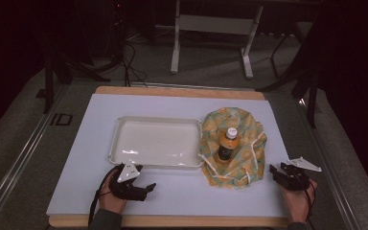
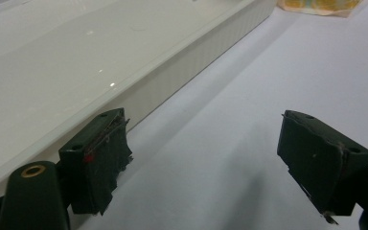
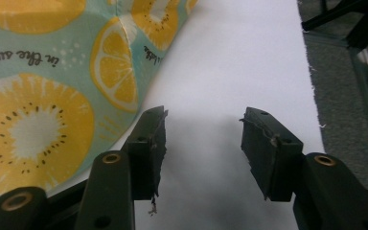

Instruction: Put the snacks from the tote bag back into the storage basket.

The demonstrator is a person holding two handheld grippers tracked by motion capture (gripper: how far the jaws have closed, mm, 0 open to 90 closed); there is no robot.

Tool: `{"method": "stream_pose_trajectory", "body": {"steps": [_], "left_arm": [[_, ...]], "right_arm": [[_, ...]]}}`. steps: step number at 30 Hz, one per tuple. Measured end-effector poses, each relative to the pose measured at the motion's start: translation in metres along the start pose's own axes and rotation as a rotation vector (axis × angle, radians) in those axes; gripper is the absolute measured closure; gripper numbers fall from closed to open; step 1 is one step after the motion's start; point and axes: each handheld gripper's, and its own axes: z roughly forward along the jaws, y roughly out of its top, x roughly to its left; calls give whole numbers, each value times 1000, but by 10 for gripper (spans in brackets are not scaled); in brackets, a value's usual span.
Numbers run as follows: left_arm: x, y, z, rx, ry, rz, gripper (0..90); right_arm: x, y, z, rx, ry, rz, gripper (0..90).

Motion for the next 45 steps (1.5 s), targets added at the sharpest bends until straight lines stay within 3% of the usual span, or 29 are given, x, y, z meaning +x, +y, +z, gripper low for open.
{"method": "stream_pose_trajectory", "body": {"steps": [5,14,19,29,45], "left_arm": [[0,0,1,11,-9,8,181],[4,-1,0,-7,-31,-26,189],[5,-2,0,-8,-36,-32,191],[4,-2,-2,-21,-28,-32,204],[4,-3,-2,-27,-20,-31,204]], "right_arm": [[1,0,0,-2,0,-5,498],[-1,0,-3,-22,3,11,508],[1,0,-4,-21,7,-21,529],[3,3,-10,-1,16,-34,637],[3,15,-22,24,26,-108,644]]}}
